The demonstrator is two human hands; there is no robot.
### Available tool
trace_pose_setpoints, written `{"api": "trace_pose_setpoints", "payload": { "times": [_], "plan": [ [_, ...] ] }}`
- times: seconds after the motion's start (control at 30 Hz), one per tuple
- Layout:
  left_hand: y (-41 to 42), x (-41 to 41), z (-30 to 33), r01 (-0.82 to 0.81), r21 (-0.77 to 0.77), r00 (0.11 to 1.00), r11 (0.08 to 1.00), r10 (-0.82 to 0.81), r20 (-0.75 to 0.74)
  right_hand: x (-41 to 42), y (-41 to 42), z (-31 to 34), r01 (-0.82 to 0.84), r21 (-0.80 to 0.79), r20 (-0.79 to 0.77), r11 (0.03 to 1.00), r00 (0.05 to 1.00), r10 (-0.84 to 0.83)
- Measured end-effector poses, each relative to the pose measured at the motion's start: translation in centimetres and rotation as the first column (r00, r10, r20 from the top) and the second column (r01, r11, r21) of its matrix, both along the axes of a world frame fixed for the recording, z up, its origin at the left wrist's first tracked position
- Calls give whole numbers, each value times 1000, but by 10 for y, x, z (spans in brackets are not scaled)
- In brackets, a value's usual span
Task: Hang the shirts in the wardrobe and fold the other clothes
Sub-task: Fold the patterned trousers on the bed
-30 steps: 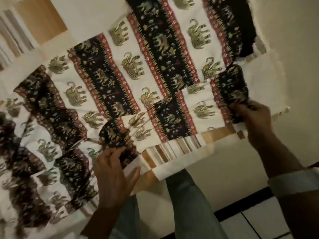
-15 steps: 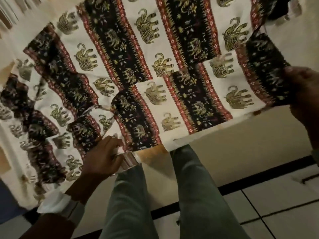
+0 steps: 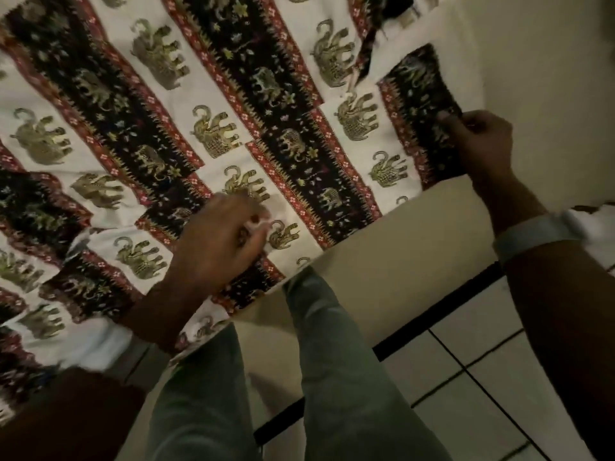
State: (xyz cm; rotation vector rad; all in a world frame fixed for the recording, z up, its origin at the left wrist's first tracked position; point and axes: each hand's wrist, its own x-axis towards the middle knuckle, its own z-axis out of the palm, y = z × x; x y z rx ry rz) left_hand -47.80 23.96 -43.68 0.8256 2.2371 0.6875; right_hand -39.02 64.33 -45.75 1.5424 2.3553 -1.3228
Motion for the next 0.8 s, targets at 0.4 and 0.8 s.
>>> {"api": "trace_pose_setpoints", "payload": {
  "times": [0.4,0.8],
  "plan": [
    [274,-65,-38,1,-234,943,972,-79,-322,29,16,-13,-47,-141,94,989,994,61],
    [294,-109,-56,-24,193,1000,981,21,20,35,13,-29,200,57,-55,978,979,-197]
  ]
}}
